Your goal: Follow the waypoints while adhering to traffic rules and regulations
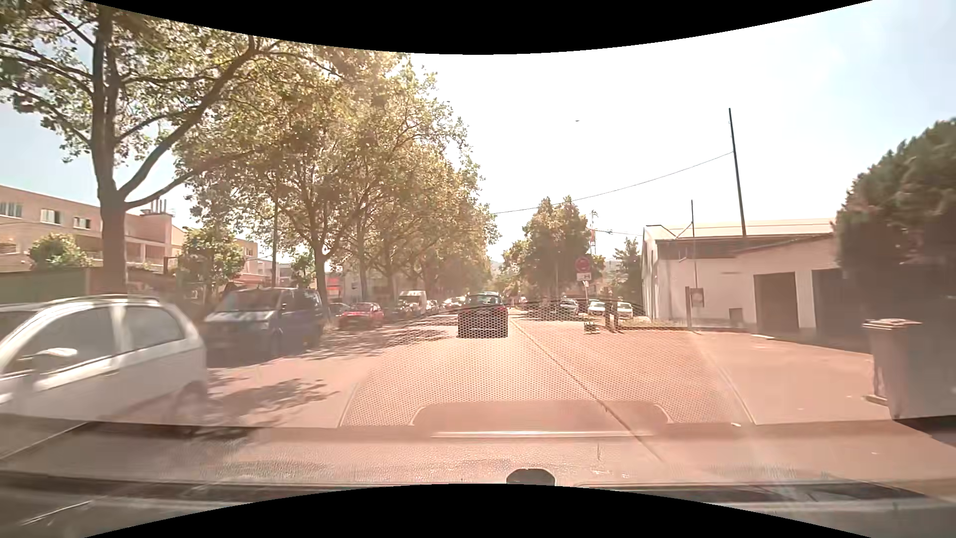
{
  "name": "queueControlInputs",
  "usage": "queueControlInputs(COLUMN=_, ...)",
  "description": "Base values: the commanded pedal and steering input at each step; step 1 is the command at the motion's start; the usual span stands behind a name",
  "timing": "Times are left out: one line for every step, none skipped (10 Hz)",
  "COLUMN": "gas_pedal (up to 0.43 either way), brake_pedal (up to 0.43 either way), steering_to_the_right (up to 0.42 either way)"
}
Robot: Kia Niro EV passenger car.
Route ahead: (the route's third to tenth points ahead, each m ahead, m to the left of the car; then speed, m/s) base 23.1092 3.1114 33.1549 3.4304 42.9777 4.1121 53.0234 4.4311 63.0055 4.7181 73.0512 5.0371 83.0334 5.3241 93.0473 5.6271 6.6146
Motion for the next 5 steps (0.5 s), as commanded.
queueControlInputs(gas_pedal=0.047, brake_pedal=0.0, steering_to_the_right=-0.004)
queueControlInputs(gas_pedal=0.047, brake_pedal=0.0, steering_to_the_right=-0.004)
queueControlInputs(gas_pedal=0.047, brake_pedal=0.0, steering_to_the_right=-0.004)
queueControlInputs(gas_pedal=0.047, brake_pedal=0.0, steering_to_the_right=-0.004)
queueControlInputs(gas_pedal=0.047, brake_pedal=0.0, steering_to_the_right=-0.004)
